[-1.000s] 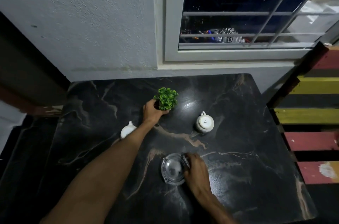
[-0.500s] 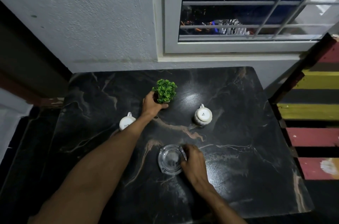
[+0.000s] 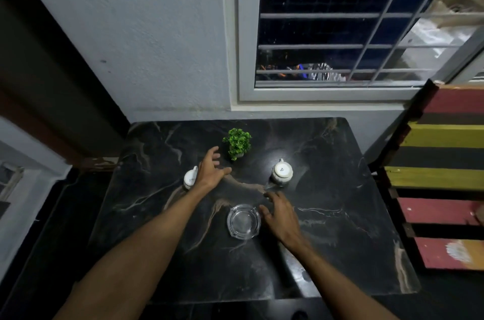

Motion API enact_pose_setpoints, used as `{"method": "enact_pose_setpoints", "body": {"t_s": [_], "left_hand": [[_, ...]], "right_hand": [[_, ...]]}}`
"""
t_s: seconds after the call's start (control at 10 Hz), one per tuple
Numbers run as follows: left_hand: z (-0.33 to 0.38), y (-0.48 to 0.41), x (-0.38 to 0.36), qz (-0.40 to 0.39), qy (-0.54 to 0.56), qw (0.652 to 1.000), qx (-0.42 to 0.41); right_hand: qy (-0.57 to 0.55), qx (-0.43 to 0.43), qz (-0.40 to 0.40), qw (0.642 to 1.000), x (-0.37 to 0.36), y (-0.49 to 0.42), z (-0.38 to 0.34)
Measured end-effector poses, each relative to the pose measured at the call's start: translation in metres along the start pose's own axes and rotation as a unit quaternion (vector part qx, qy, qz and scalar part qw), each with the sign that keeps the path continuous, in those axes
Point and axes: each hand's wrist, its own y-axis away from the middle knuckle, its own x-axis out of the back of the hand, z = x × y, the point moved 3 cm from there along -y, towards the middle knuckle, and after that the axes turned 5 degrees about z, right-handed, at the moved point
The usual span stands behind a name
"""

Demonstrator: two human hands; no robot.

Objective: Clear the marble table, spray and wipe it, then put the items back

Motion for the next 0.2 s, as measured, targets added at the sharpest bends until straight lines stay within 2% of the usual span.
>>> {"method": "enact_pose_setpoints", "body": {"t_s": [0.2], "left_hand": [[0.013,0.080,0.004,0.052,-0.059,0.996,-0.043]], "right_hand": [[0.045,0.081,-0.022,0.995,0.044,0.003,-0.002]]}}
